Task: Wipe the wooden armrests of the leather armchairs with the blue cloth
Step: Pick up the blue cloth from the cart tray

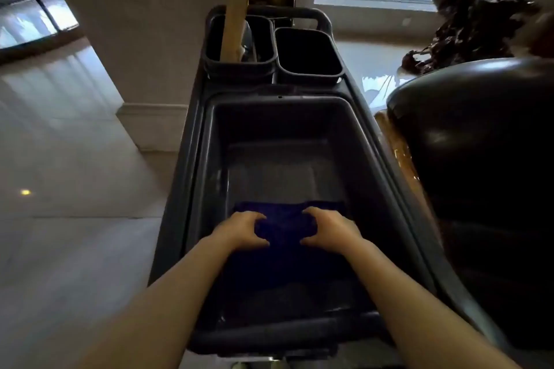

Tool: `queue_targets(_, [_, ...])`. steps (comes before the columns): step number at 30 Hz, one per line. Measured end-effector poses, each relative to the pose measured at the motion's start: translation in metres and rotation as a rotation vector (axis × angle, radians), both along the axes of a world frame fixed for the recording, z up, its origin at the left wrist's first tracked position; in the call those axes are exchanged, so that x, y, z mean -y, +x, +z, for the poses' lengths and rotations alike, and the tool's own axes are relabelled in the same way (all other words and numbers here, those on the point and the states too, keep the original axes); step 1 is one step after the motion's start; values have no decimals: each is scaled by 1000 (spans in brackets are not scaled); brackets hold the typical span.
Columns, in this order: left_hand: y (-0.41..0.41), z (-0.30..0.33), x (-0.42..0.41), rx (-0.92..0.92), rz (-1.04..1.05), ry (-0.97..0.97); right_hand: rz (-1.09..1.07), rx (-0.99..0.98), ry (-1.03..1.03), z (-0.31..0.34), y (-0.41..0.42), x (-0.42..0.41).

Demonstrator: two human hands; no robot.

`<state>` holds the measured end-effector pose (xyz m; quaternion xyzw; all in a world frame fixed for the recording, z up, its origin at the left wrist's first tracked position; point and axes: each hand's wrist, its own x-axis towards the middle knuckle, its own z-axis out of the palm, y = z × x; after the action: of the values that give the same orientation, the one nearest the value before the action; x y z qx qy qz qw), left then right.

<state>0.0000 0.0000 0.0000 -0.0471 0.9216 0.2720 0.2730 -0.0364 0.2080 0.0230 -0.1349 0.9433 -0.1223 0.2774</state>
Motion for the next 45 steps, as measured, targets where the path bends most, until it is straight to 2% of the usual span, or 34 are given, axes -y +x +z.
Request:
queue_targets(4, [0, -23, -9, -33, 42, -27, 28, -107, 65, -23, 5, 4])
queue_targets(7, [5, -41, -19, -26, 47, 21, 25, -73, 100, -42, 8, 1])
queue_targets(13, [28, -48, -29, -274, 76, -134, 91, -166, 98, -48, 11, -1])
queue_targets(17, [30, -35, -23, -171, 135, -76, 75, -67, 19, -43, 7, -10])
queue_targets(20, [21, -17, -12, -82, 187, 28, -49, 31, -107, -28, -5, -21])
queue_targets(25, [7, 26, -9, -54, 155, 83, -122, 36, -263, 7, -15, -32])
queue_targets(33, [-16, 116, -28, -128, 31, 240, -156, -130, -440, 98, -18, -78])
queue_targets(39, [-27, 180, -89, -219, -97, 282, -175, -234, -445, 168, -10, -147])
queue_targets(45, [-25, 219, -196, -302, -157, 309, -158, -306, -430, 209, 1, -257])
